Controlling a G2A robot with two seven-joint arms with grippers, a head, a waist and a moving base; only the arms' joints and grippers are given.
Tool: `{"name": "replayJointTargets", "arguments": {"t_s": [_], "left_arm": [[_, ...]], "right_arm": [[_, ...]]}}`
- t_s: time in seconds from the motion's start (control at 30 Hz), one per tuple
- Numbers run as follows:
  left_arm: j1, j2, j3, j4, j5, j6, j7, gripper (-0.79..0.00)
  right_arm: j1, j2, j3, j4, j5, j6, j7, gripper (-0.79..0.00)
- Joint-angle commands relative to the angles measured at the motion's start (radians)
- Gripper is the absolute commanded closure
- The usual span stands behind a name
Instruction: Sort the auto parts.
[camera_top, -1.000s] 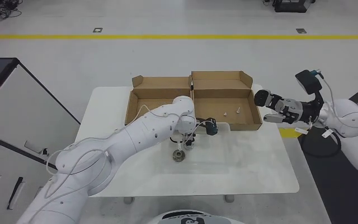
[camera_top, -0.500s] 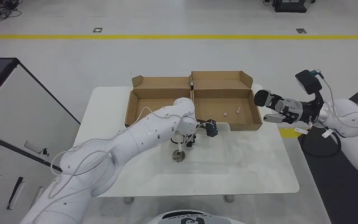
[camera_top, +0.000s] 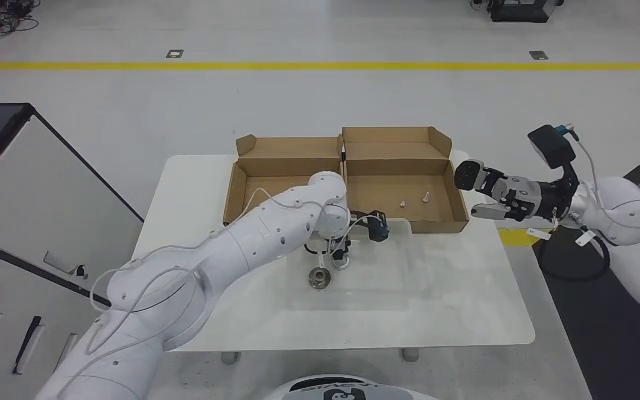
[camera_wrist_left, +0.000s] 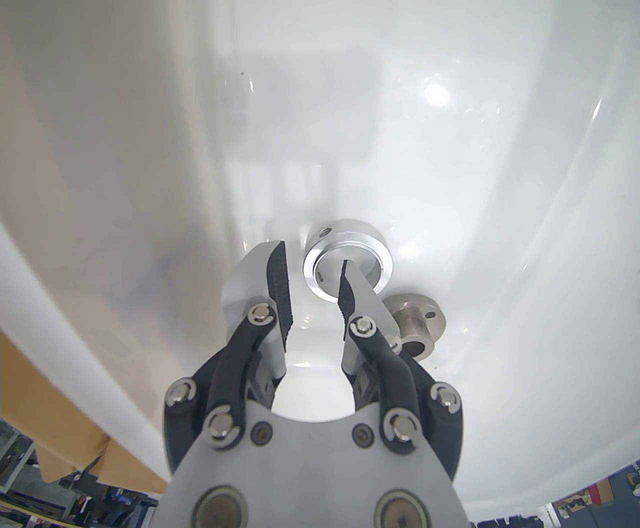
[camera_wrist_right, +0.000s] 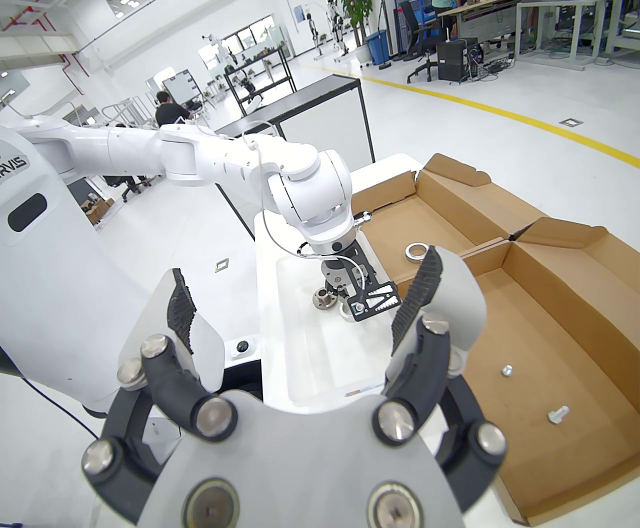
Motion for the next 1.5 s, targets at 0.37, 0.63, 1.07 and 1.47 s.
{"name": "replayJointTargets", "arguments": {"t_s": [0.37,0.63,1.07,1.47], "left_arm": [[0.014,-0.014,0.0,0.031,0.012,-0.011,0.011,-0.283],[0.007,-0.018,0.0,0.04,0.009,-0.01,0.01,-0.274],[0.02,-0.036,0.0,0.068,0.027,0.001,-0.001,0.0],[-0.02,-0.022,0.0,-0.012,-0.022,0.042,-0.042,0.0]], "right_arm": [[0.0,0.0,0.0,0.0,0.0,0.0,0.0,-0.785],[0.0,0.0,0.0,0.0,0.0,0.0,0.0,-0.785],[0.0,0.0,0.0,0.0,0.0,0.0,0.0,-0.785],[0.0,0.0,0.0,0.0,0.0,0.0,0.0,-0.785]]}}
